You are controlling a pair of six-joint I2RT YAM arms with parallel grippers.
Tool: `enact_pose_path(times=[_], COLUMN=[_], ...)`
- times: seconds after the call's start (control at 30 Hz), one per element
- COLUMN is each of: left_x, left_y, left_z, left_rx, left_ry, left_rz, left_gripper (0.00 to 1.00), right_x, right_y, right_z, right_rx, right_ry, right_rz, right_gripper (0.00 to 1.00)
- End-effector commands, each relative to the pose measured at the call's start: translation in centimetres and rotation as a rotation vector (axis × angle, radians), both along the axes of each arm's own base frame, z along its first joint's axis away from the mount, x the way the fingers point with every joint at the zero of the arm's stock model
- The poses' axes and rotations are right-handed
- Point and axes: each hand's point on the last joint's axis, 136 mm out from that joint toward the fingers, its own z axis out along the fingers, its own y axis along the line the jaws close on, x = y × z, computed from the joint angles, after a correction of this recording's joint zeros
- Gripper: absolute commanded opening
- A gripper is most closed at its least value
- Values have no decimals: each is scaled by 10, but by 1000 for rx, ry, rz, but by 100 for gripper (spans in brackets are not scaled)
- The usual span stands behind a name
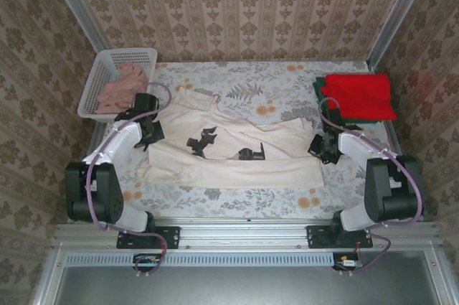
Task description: Fold and stack the t-shirts
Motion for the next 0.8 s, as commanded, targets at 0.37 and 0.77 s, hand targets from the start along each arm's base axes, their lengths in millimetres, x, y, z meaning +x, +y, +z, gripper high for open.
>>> enact_pose_path(times=[0.37,0.77], left_x=[26,17], left_y=[0,1], left_z=[-6,-15], left_rx=[50,70], left_ry=[24,81], left_rz=[-42,-59], left_gripper=[0,13], right_x=[33,22], right_y=[-10,-5], right_z=[-3,1], right_rx=[-14,10], right_ry=[-20,-8], right_rz=[26,57], right_gripper=[9,16])
